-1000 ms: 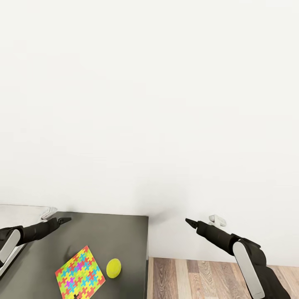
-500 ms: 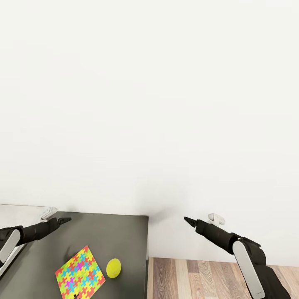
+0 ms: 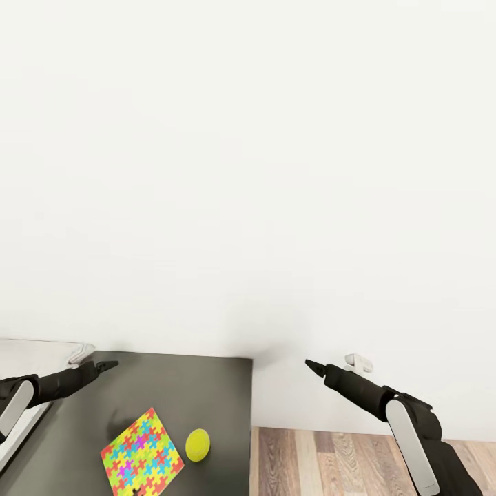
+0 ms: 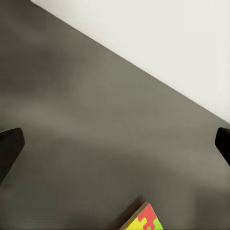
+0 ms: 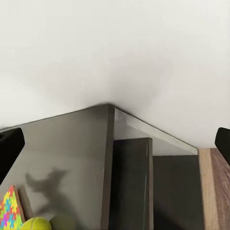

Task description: Put all the toys in the child's room - the three board games (two on the bed and one on the table), the two jigsaw puzzles on the table, and the tennis ball on the table - inside the toy box on the table in the child's room.

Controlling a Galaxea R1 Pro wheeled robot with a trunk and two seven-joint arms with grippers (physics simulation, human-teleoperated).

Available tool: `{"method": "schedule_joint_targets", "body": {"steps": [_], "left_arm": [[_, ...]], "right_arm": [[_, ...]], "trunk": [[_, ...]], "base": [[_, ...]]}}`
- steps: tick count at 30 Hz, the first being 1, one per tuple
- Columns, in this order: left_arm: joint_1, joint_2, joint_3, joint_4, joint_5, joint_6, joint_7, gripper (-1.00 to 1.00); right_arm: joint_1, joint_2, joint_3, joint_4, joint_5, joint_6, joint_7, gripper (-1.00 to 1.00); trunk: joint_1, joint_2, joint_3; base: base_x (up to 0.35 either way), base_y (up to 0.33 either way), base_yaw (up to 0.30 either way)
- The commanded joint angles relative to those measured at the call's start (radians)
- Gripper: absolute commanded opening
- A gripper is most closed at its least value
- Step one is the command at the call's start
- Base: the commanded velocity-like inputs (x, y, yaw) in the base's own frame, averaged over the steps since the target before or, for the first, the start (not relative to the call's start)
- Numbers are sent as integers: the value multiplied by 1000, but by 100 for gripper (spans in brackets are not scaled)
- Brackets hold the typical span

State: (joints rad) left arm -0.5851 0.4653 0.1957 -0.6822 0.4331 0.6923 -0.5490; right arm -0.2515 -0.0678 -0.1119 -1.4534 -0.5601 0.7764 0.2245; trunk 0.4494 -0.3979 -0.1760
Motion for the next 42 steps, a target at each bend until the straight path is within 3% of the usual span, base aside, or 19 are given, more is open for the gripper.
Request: {"method": "schedule_joint_targets", "body": {"steps": [1, 16, 31, 33, 37, 38, 40, 42], "left_arm": [[-1, 0, 2, 0, 3, 6, -2, 100], [-1, -1, 1, 0, 3, 7, -1, 100], [-1, -13, -14, -5, 4, 24, -5, 100], [-1, -20, -29, -14, 4, 38, -5, 100], [-1, -29, -98, -60, 4, 79, -15, 100], [-1, -31, -134, -80, 4, 88, -28, 100], [-1, -32, -152, -90, 4, 91, -37, 100], [-1, -34, -207, -116, 4, 97, -73, 100]], "right_arm": [[-1, 0, -2, -1, 3, 6, 6, 100], [-2, 0, -2, -1, 3, 6, 6, 100], [-2, 1, -3, 1, 2, 9, 6, 100], [-2, 2, -3, 1, 1, 10, 6, 100], [-2, 2, -3, 2, 1, 10, 6, 100], [-2, 2, -3, 2, 1, 11, 6, 100], [-2, 2, -3, 2, 1, 11, 6, 100], [-2, 2, -3, 2, 1, 12, 6, 100]], "trunk": [[1, -2, -2], [1, -2, -4], [1, -2, -23], [1, -2, -26], [1, -2, -32], [1, -2, -34], [1, -2, -37], [1, -2, -40]], "base": [[0, 159, 0], [0, 41, 0], [0, 1, 0], [0, 0, 0], [0, 0, 0], [0, 0, 0], [0, 0, 0], [0, 0, 0]]}}
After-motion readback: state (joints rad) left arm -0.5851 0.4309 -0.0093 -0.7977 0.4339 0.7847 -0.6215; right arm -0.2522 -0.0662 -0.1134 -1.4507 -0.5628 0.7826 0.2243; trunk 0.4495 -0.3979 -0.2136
